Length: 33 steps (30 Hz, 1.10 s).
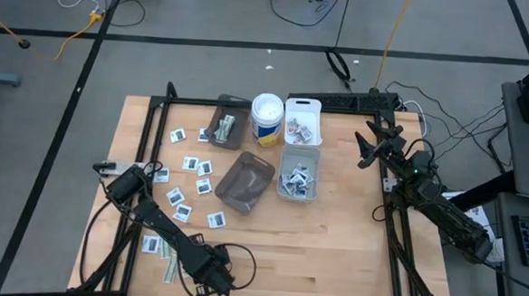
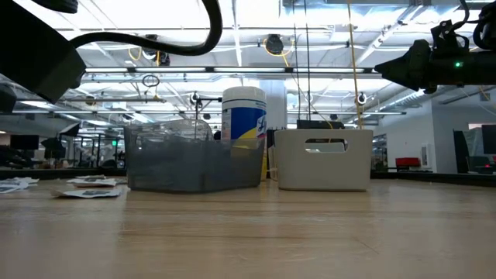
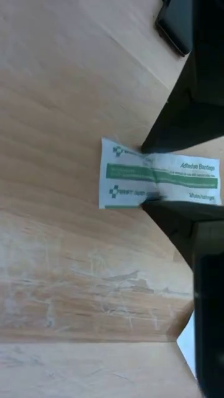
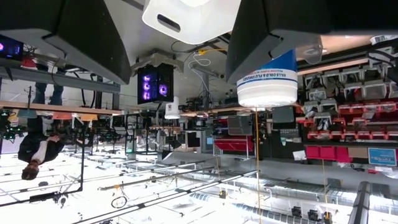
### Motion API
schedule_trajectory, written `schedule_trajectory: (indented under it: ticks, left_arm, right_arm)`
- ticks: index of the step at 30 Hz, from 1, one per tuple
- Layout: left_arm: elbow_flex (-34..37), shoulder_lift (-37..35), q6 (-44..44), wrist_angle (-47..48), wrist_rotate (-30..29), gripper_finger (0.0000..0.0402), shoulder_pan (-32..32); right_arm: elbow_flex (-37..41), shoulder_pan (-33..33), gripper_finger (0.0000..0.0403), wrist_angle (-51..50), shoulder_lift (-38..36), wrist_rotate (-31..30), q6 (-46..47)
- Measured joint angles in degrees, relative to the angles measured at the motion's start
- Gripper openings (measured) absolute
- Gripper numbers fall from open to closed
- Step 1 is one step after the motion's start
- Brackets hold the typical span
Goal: Pick & Place First Aid Supplies
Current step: Put the bandage pack into the top black bin
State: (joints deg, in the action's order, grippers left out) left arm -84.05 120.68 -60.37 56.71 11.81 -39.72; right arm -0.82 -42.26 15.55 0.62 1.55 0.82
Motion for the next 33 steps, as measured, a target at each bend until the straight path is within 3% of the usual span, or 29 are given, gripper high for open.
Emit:
schedule_trajectory:
  ticks: [9, 16, 22, 33]
  left_arm:
    - [0.13, -0.37, -0.01, 0.2, -0.3, 0.0077, -0.02]
    - [0.23, -6.1, -3.41, -0.19, -5.71, 0.001, 1.12]
    - [0.31, -12.97, -7.76, 0.64, -7.89, 0.0015, 2.65]
    - [0.22, -26.03, -24.87, 8.41, -7.6, 0.0013, 6.2]
  right_arm:
    - [0.0, 0.0, 0.0263, 0.0, -0.02, 0.02, 0.0]
    - [0.02, -0.01, 0.0263, 0.0, 0.0, 0.02, 0.0]
    - [0.0, 0.0, 0.0263, 0.0, 0.0, 0.01, -0.01]
    - [0.0, 0.0, 0.0263, 0.0, 0.0, 0.0, 0.0]
